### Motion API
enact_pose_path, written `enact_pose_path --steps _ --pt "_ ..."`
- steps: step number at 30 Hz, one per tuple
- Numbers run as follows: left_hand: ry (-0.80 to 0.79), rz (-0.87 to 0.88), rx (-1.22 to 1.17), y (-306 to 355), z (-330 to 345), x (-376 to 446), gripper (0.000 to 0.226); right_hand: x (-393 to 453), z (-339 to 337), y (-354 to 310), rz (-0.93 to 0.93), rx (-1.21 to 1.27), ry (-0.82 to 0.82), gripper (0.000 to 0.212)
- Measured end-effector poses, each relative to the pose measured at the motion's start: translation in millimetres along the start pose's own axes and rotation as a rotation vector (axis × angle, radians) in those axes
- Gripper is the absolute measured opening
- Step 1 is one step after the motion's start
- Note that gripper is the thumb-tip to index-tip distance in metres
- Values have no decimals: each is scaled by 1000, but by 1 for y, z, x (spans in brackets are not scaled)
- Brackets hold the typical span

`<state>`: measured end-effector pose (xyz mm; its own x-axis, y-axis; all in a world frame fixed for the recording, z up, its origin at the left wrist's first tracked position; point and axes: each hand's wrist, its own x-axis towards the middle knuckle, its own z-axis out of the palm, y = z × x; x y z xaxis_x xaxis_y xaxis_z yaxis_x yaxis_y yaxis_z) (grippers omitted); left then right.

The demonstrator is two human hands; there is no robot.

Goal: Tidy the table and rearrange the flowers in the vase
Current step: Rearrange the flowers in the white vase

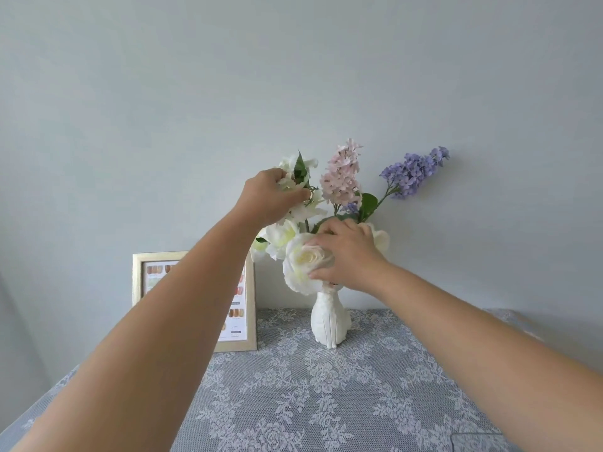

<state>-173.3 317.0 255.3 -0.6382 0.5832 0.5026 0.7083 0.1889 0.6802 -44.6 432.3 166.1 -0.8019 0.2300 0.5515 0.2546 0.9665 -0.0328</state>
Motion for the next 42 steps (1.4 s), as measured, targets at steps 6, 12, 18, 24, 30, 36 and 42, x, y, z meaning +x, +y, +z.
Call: enact_pose_path --steps 6,12,18,24,30,36,42 --pt "9 9 84 16 10 5 33 -8 -37 33 140 367 332 48" --pt "54 19 175 45 28 5 41 -12 -32 78 477 778 -11 22" --pt "114 49 141 51 54 -10 46 -21 -15 79 465 831 41 12" --pt "87 16 71 42 37 -8 45 -18 -18 74 447 760 -25 25" --pt "122 33 -163 59 2 -11 51 3 -40 49 292 598 182 40" --pt "86 195 -282 88 -12 -32 48 41 -61 15 261 716 309 29" --pt "-5 295 -524 89 -24 -44 30 37 -77 14 319 946 456 18"
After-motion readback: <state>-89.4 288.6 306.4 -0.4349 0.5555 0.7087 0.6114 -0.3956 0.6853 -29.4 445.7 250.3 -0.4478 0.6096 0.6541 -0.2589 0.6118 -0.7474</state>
